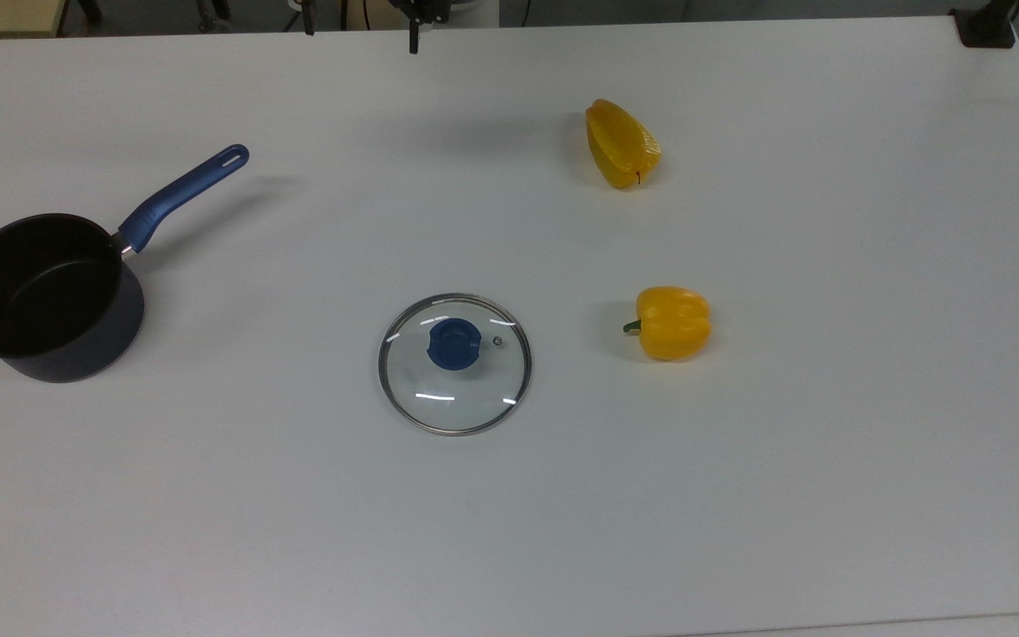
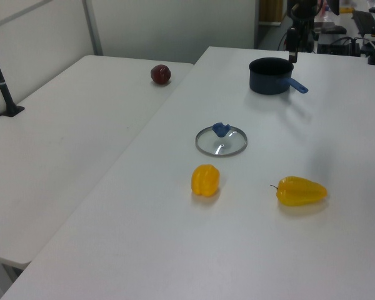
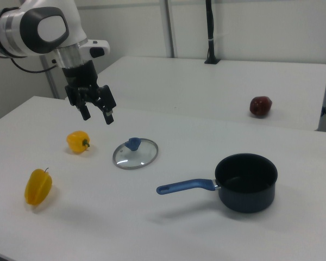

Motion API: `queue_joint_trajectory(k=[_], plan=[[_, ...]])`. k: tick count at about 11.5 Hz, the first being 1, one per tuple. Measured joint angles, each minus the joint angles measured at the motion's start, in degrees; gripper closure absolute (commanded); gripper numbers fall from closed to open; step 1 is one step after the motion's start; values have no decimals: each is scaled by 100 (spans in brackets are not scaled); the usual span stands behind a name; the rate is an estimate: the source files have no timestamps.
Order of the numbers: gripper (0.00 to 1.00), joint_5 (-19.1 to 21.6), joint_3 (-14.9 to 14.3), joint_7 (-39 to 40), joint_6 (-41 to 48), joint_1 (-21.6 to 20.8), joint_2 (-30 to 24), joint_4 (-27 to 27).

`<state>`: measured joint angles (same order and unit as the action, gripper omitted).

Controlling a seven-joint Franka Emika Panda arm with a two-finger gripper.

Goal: Close lid
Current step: 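Move the gripper down toward the glass lid's blue knob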

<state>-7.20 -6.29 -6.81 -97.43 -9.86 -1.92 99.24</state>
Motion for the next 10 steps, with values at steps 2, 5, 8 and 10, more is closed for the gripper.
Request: queue_joint_trajectory(k=[2, 5, 8, 10], plan=[[0, 0, 0, 0, 0, 1, 15, 0], [0, 0, 0, 0, -56, 4, 20, 0], [0, 47, 0, 0, -647, 4, 207, 7], [0, 225, 0, 0, -1320, 4, 561, 0]])
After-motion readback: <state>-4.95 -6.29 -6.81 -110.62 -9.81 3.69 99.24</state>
